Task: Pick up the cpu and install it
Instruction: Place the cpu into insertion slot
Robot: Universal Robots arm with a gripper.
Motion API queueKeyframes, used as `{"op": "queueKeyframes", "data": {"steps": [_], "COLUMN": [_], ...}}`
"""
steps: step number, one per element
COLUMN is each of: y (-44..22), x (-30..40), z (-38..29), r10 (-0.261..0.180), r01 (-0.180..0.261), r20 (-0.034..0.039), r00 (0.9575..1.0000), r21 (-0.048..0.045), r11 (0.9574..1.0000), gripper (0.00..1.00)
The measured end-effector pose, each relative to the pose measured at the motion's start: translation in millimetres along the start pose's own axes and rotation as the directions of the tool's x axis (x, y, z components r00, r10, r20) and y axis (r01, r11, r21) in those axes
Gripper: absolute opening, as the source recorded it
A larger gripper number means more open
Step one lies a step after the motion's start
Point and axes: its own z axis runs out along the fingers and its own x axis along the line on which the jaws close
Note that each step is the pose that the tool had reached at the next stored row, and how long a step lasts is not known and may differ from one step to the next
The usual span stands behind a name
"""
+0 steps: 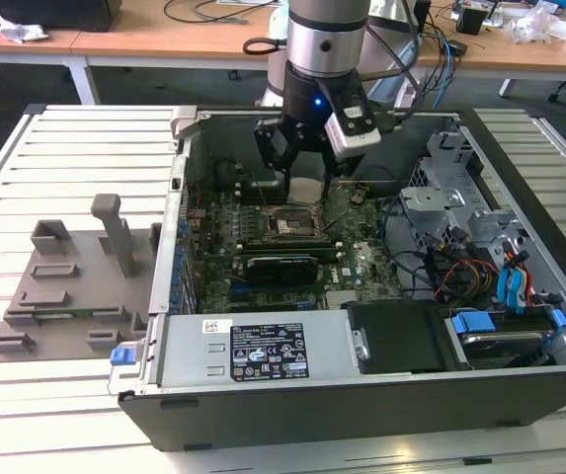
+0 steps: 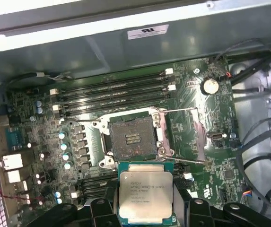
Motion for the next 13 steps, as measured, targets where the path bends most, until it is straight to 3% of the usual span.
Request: {"op": "queueKeyframes", "data": {"steps": [3,7,13], "y": [0.0,0.0,0.0], "x": [0.0,0.0,0.0], "z": [0.2,0.5,0.9], "r10": [0.039,0.103,0.183], "r01": [-0.039,-0.103,-0.183], "r20": [-0.0010,-0.0027,-0.0049], "r00": [0.9992,0.9947,0.9831], "r21": [0.0002,0.0006,0.0014], "r11": [0.9992,0.9947,0.9831], "gripper": [0.55,0.55,0.55]}}
